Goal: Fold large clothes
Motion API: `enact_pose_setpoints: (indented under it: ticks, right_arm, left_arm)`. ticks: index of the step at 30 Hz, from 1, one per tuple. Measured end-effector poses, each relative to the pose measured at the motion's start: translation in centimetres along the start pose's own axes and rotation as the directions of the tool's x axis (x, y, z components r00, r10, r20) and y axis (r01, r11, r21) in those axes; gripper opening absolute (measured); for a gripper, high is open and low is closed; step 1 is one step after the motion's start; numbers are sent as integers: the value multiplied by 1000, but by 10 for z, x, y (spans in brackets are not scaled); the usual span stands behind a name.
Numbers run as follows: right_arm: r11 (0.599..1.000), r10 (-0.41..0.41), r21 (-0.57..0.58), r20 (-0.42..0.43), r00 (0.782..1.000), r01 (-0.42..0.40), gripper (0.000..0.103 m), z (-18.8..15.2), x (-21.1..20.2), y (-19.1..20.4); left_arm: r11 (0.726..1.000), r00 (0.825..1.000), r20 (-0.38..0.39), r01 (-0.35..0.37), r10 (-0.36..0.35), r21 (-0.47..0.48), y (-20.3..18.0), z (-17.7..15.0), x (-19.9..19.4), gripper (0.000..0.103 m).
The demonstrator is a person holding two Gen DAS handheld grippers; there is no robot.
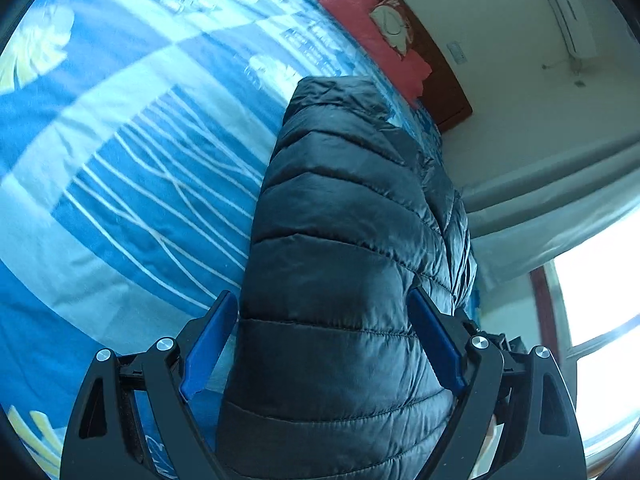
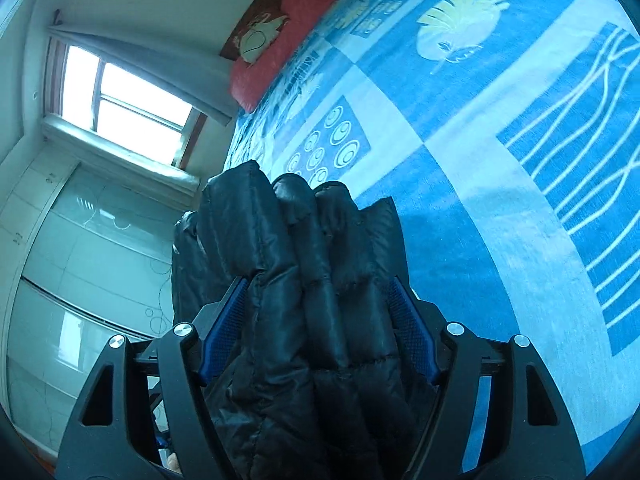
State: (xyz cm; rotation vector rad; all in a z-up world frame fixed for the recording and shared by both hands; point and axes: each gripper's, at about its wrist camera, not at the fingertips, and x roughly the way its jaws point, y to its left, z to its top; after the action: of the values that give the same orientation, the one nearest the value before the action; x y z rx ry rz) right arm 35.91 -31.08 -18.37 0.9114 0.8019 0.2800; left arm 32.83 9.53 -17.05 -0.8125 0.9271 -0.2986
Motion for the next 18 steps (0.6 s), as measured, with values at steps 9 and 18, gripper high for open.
enact_pose_setpoints:
  ticks: [9,18]
  right_arm:
    - [999,-29,-30,56,998,31,71,-22,-25,8]
    - [984,-101,-135,97,990,114,71,-62,-63,35]
  left_arm:
    - [986,996,25,-85,82,144,-25,-20,0,85]
    - [957,984,56,-178,170,231,-35,-42,-3,86]
